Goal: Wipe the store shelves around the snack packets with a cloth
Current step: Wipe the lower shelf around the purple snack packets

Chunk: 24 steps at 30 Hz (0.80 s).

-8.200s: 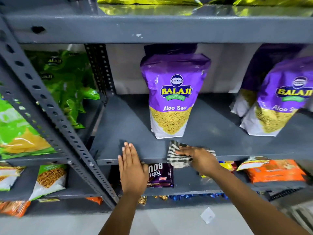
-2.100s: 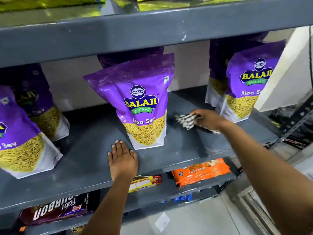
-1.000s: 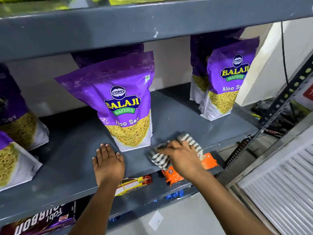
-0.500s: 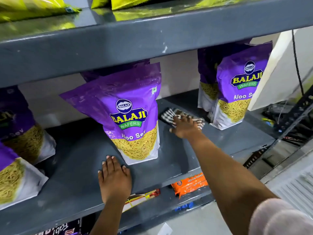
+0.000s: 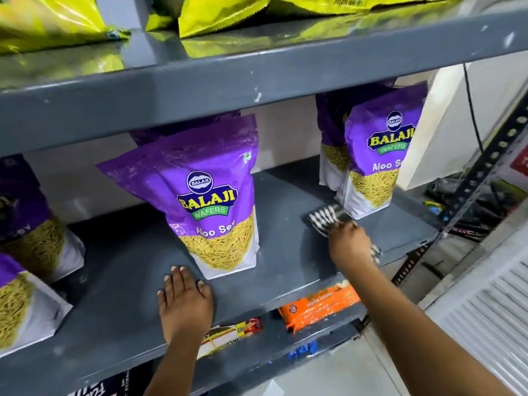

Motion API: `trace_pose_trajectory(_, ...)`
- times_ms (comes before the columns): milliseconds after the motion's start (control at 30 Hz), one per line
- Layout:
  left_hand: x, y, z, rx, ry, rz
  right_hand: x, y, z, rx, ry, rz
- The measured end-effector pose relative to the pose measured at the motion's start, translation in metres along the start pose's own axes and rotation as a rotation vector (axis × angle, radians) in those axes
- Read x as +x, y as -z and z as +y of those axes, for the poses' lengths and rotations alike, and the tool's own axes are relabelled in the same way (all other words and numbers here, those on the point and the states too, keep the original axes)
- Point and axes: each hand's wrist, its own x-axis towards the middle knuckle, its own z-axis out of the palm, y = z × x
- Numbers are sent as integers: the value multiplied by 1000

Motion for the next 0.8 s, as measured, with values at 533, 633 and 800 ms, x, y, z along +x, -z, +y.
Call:
trace_pose_trajectory(533,-1,4,2,-48,17,-11,-21,-15,55,30,-31,-73)
trace_pose_trajectory(633,-1,5,6,-47,25,-6,-41,-18,83,165,-209,-64)
trace_pose_trajectory(800,-1,4,2,-45,11,-15,-97,-36,-34,118,297,268)
